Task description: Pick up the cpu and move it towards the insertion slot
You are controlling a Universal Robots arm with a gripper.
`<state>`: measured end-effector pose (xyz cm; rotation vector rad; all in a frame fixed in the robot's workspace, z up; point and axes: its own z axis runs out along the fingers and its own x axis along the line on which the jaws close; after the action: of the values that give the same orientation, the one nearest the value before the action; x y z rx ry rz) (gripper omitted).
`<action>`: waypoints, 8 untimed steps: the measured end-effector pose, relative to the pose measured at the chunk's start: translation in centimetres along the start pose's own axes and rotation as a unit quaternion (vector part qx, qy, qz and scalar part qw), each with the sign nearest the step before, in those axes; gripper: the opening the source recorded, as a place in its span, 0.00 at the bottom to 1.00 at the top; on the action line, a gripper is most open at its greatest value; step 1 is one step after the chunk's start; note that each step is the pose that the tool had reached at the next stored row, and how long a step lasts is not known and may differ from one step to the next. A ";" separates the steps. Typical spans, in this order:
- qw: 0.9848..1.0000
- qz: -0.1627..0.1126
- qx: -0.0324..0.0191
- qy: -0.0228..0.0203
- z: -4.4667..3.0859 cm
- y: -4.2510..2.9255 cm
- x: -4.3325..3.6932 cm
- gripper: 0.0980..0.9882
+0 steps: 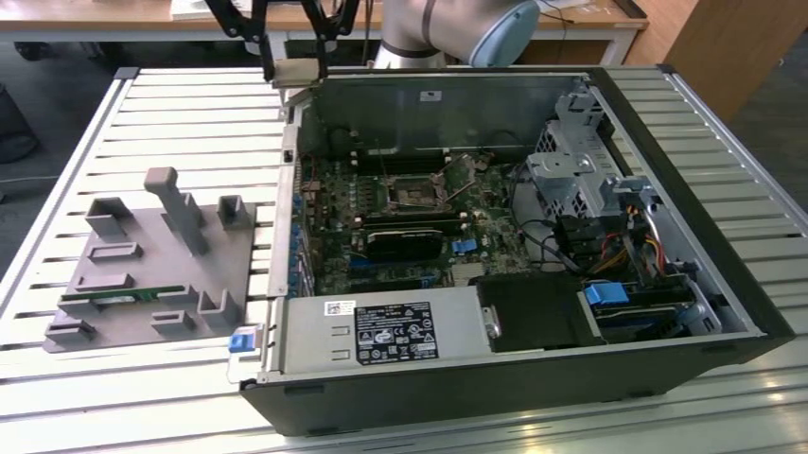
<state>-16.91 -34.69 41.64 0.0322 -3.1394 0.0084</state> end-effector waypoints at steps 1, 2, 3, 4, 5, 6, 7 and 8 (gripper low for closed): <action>1.000 0.000 0.000 0.000 0.00 0.01 -0.10 0.50; 1.000 0.000 0.000 0.000 0.00 0.02 -0.20 0.50; 1.000 0.000 0.000 0.000 0.00 0.04 -0.31 0.50; 1.000 0.000 0.000 0.000 0.00 0.05 -0.41 0.50; 1.000 0.000 0.000 0.000 0.00 0.07 -0.50 0.50; 1.000 0.000 0.000 0.000 0.00 0.08 -0.60 0.50; 1.000 0.000 0.000 0.000 0.00 0.10 -0.70 0.50; 1.000 0.000 0.000 0.000 0.00 0.11 -0.79 0.50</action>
<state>-16.12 -34.57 41.64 0.0322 -3.1394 0.0084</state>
